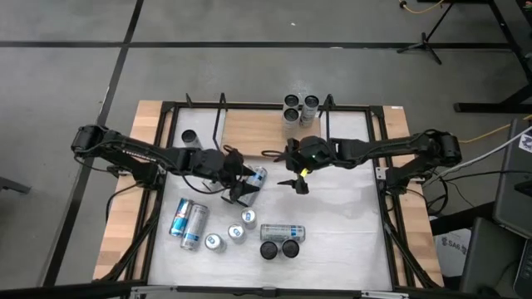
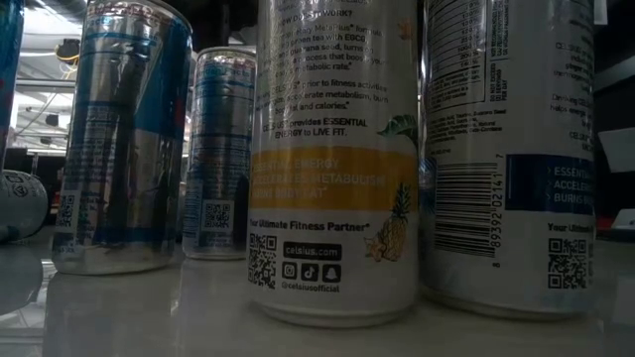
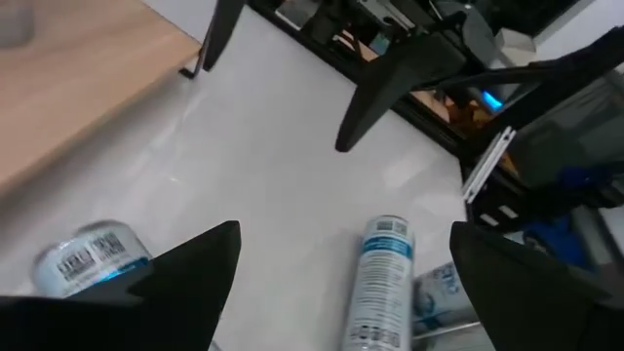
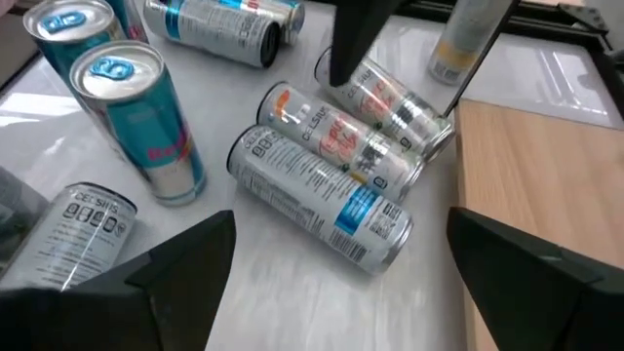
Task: Place canned beverage on shelf
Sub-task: Put the white soda can aligned with the other white soda can on the shelf
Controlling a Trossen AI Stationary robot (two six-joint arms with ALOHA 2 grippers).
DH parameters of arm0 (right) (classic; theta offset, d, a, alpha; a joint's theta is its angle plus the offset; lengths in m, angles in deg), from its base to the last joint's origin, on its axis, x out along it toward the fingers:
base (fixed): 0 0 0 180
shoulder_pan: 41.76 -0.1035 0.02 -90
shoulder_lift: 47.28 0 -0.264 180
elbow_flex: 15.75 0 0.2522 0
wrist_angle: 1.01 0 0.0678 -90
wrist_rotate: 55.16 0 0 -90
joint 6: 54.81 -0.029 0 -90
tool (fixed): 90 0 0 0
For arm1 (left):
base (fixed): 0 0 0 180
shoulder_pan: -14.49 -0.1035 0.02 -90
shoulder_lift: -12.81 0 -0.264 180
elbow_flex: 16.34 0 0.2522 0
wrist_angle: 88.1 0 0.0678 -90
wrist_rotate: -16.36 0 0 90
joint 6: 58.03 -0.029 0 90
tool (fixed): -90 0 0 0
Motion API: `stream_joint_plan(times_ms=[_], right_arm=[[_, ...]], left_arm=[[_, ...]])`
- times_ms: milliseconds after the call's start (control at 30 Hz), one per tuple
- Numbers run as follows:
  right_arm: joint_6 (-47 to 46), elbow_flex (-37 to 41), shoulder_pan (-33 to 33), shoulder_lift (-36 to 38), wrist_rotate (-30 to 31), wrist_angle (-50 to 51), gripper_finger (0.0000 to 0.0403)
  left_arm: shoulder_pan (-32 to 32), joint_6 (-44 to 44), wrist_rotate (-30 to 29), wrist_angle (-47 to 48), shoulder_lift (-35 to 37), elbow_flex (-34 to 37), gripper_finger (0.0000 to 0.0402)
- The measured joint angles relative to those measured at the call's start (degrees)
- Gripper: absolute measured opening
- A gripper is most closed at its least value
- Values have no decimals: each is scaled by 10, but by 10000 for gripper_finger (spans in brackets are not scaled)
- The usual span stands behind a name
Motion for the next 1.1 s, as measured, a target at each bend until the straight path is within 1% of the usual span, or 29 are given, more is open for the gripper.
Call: stream_joint_plan(times_ms=[133, 267, 433, 567, 700, 833, 933, 1000, 1100], right_arm=[[0, 0, 0, -1, 0, 12, 363], [0, 0, 0, -1, 0, 20, 363], [0, 0, 1, -1, 0, 31, 363], [6, 0, 1, -1, 0, 40, 363], [16, 0, 1, -1, 0, 41, 363], [16, 0, 1, -1, 3, 40, 363], [17, 0, 1, 0, 9, 40, 363], [17, 0, 1, 0, 9, 40, 363], [17, 0, 1, 0, 9, 40, 363]], left_arm=[[8, 21, -2, -1, 0, 0, 365], [8, 98, -23, -2, 0, 0, 365], [-3, 166, -19, 10, 0, 0, 361], [-14, 207, -12, 106, -1, -32, 353], [-23, 230, 2, 221, -10, -89, 349], [-25, 243, 17, 297, -42, -150, 349], [-25, 249, 45, 325, -80, -186, 349], [-25, 264, 63, 347, -105, -196, 349], [-25, 288, 90, 343, -137, -200, 349]])
